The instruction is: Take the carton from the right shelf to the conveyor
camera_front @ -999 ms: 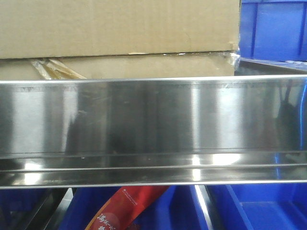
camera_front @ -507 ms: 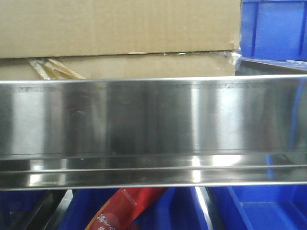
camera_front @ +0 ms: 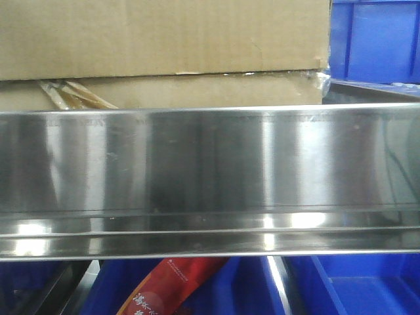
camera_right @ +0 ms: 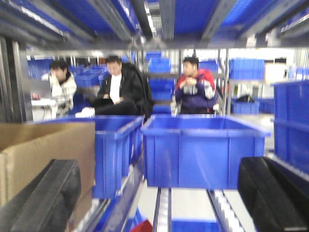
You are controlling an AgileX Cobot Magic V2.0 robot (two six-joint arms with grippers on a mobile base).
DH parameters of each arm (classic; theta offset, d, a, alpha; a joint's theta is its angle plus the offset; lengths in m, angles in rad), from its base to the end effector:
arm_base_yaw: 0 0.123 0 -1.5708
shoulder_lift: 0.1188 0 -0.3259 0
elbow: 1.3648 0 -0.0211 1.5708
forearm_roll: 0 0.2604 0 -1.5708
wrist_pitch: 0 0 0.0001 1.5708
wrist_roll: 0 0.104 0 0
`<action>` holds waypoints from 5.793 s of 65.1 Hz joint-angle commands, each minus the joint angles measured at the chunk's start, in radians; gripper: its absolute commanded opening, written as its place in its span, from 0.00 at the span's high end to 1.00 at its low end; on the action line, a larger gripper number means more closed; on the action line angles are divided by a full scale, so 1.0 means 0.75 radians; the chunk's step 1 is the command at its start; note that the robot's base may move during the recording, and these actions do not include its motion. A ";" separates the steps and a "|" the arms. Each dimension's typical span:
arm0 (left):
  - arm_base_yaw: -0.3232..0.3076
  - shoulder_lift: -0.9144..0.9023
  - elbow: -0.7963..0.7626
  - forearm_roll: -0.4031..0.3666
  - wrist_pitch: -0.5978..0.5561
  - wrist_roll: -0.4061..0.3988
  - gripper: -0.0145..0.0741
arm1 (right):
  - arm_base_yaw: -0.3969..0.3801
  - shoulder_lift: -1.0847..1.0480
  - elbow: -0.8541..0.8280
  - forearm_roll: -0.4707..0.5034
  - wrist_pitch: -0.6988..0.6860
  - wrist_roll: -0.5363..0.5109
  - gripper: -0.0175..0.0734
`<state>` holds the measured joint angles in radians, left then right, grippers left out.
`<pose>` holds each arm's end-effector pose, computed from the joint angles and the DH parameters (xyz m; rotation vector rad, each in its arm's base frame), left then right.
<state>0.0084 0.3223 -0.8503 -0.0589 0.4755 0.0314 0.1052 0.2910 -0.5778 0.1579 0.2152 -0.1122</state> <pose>0.0088 -0.0027 0.4441 0.0012 1.4305 -0.0296 0.0378 0.0075 0.3842 -0.0723 1.4092 0.1457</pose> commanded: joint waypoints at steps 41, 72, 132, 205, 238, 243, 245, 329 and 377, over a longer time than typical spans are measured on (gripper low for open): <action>-0.523 0.863 -0.610 -0.185 0.335 0.264 0.23 | 0.450 0.761 -0.765 0.050 0.414 -0.012 0.19; -0.523 1.397 -1.357 0.489 0.952 -0.406 0.23 | 0.450 1.426 -1.670 -0.128 1.108 0.201 0.19; -0.321 1.801 -1.462 0.418 0.994 -0.416 0.23 | 0.487 1.979 -1.969 -0.144 1.341 0.313 0.19; -0.230 1.792 -1.465 0.293 0.994 -0.381 0.85 | 0.487 1.958 -1.969 -0.144 1.341 0.315 0.87; -0.335 1.361 -1.158 0.269 0.994 -0.432 0.86 | 0.490 1.613 -1.742 -0.191 1.341 0.315 0.87; -0.361 1.324 -1.083 0.260 0.994 -0.441 0.86 | 0.490 1.550 -1.669 -0.194 1.341 0.315 0.87; -0.375 1.315 -1.061 0.254 0.994 -0.443 0.86 | 0.490 1.530 -1.633 -0.194 1.341 0.315 0.87; -0.703 1.321 -1.212 0.456 0.994 -0.648 0.86 | 0.490 1.294 -1.506 -0.184 1.341 0.313 0.87; -0.703 1.321 -1.212 0.456 0.994 -0.648 0.86 | 0.490 1.294 -1.506 -0.184 1.295 0.313 0.87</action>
<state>-0.5083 1.3195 -1.7480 0.3035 1.2526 -0.4551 0.4786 1.2709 -1.7041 0.0185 1.2517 0.1312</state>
